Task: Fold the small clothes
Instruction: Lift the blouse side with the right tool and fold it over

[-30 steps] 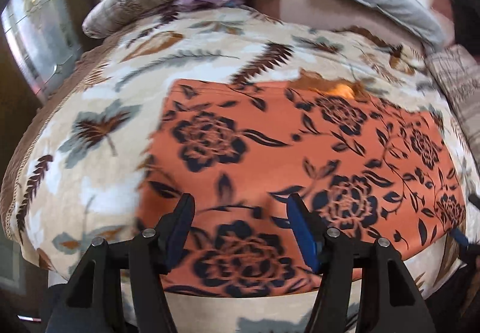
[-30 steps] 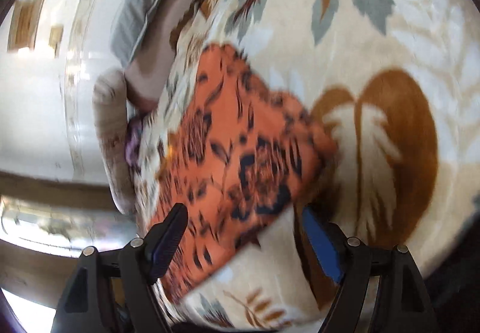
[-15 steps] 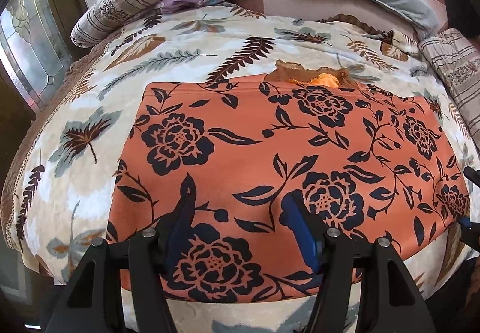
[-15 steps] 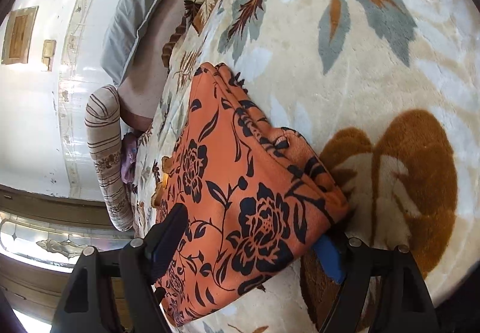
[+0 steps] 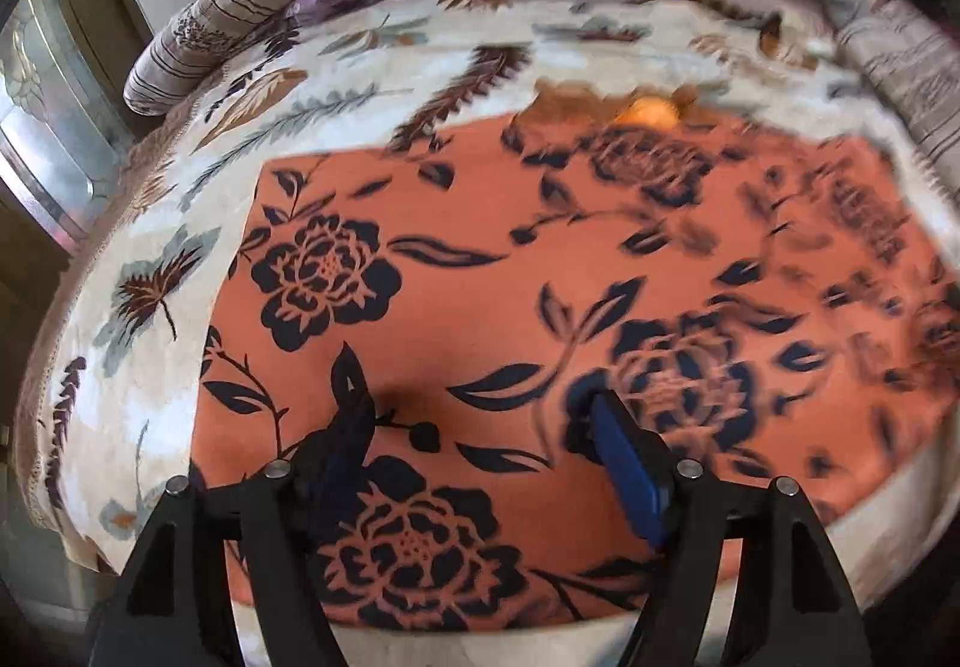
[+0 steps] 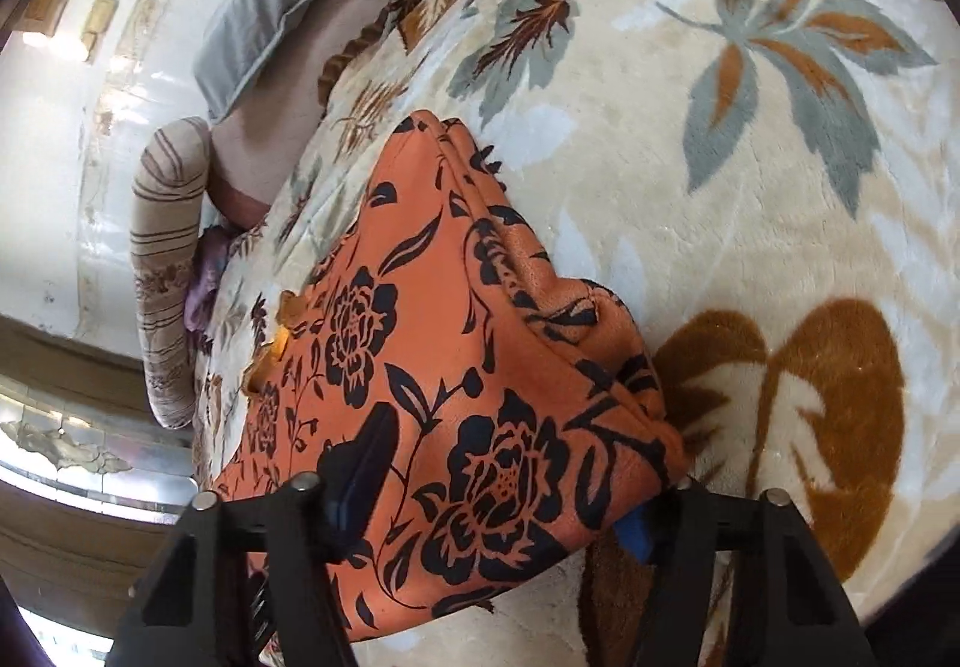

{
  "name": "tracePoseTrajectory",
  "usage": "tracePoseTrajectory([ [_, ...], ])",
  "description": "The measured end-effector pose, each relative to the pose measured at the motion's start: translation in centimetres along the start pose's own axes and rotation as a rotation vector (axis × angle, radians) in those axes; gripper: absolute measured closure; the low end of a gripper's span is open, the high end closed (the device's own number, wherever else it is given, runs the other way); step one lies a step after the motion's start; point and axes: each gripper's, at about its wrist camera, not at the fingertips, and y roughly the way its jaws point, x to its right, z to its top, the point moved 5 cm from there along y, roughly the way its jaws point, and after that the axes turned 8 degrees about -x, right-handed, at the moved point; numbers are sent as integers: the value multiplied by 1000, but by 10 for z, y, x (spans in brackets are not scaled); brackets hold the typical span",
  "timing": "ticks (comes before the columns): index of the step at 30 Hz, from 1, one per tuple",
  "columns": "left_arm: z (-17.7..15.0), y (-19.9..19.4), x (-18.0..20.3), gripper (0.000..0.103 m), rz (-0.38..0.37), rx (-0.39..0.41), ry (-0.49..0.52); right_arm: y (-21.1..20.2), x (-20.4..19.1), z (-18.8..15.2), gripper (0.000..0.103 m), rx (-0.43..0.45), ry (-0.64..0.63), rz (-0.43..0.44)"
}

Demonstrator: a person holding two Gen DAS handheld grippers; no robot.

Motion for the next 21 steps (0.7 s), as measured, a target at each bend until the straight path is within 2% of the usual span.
tracePoseTrajectory([
  [1, 1, -11, -3, 28, -17, 40, -15, -1, -1, 0, 37, 7, 0, 4],
  [3, 0, -18, -8, 26, -1, 82, -27, 0, 1, 1, 35, 11, 18, -8],
  [4, -1, -11, -7, 26, -6, 64, -22, 6, 3, 2, 34, -3, 25, -16],
  [5, -5, 3, -5, 25, -17, 14, -6, 11, 3, 3, 34, -7, 19, -20],
  [6, -9, 22, -2, 22, -19, -58, 15, 14, 1, 5, 39, -3, -4, -32],
  [7, -12, 25, -4, 20, -16, -18, 20, 16, -2, 6, 54, -4, -29, -59],
  [8, -12, 21, -5, 21, -21, -8, 22, 16, -6, 7, 92, -17, -43, -75],
  [10, -12, 8, -14, 21, -98, -23, -20, 9, -22, 7, 92, -3, -80, -89],
  [11, -12, -1, -23, 21, -144, 0, -56, 1, -40, 7, 92, 24, -141, -101],
  [12, -11, -12, -41, 21, -160, 35, -106, -6, -60, 4, 92, 48, -196, -99],
  [15, -15, -37, -100, 21, -149, 118, -266, -22, -133, -15, 92, 105, -383, -78],
  [16, -19, -44, -125, 21, -149, 147, -336, -25, -169, -31, 92, 122, -477, -63],
  [18, -29, -50, -167, 21, -118, 188, -450, -24, -214, -58, 92, 137, -601, -48],
  [21, -55, -41, -238, 21, -45, 200, -628, 5, -283, -130, 92, 100, -836, -31],
])
